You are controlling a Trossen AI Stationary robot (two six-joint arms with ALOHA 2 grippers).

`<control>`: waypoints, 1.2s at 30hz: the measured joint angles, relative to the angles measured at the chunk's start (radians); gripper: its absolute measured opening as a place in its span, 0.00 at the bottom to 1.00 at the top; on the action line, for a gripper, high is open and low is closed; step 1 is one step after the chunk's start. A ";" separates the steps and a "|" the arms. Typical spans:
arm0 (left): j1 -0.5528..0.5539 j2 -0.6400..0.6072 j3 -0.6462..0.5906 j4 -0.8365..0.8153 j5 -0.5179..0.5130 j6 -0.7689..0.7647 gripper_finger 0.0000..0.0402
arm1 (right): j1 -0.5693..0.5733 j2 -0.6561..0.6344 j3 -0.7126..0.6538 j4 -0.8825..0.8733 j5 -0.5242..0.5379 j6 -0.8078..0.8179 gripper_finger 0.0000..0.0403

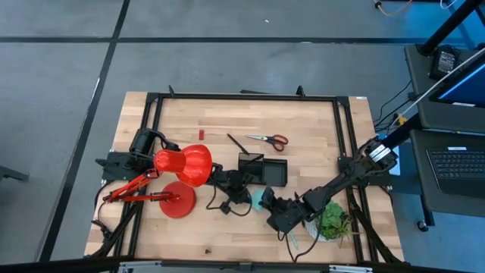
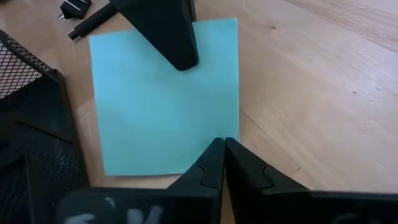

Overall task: Pick and place office supplies into organizer
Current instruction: Put the light blue sticky notes into the black desk organizer

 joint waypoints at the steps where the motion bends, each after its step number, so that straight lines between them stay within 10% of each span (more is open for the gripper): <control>1: 0.001 0.000 0.000 0.000 0.003 0.000 0.05 | 0.000 -0.004 0.000 -0.006 0.004 0.000 0.02; 36: 0.046 -0.149 -0.070 -0.163 0.134 -0.133 0.13 | 0.025 -0.055 0.000 -0.065 0.223 0.127 0.01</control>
